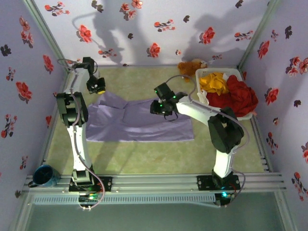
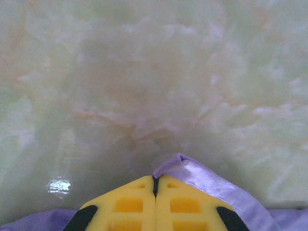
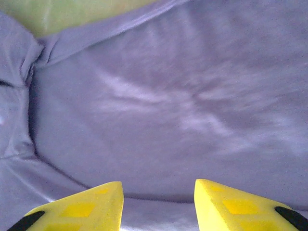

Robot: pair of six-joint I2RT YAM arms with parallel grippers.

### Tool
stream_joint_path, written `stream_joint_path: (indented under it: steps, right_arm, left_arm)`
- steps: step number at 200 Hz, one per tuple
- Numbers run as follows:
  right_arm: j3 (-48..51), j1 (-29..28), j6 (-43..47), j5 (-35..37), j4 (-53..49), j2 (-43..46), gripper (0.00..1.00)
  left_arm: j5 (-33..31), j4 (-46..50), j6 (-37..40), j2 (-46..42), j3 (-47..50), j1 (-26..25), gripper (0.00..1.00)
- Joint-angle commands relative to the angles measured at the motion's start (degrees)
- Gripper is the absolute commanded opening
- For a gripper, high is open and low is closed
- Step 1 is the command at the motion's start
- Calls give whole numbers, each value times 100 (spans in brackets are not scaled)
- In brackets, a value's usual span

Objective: Fold and stack the t-shirts

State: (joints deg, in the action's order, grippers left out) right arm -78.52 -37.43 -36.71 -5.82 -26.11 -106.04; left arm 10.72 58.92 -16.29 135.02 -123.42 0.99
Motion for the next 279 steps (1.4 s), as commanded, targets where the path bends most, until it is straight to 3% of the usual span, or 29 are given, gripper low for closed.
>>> stream_joint_path:
  steps: [1, 67, 119, 177, 190, 279]
  right_arm:
    - [-239, 330, 404, 276, -474, 184, 46]
    - [-1911, 867, 976, 1613, -2089, -978, 49]
    - [-3190, 1181, 1396, 2646, -2603, -2177, 48]
    - [-3812, 1668, 1491, 2526, -2419, -2742, 47]
    - [-4031, 1751, 1542, 2219, -2447, -2908, 47]
    - [-5016, 1774, 1713, 2009, -2697, -3844, 41]
  left_arm:
    - [210, 162, 87, -521, -244, -29, 0]
    - [665, 279, -251, -885, -384, -28, 0]
    - [695, 249, -356, -1135, -177, -20, 0]
    - [761, 296, -436, -1193, -183, -11, 0]
    - [777, 310, -439, -1197, -157, -12, 0]
    - [765, 182, -445, -1380, 280, 23, 0]
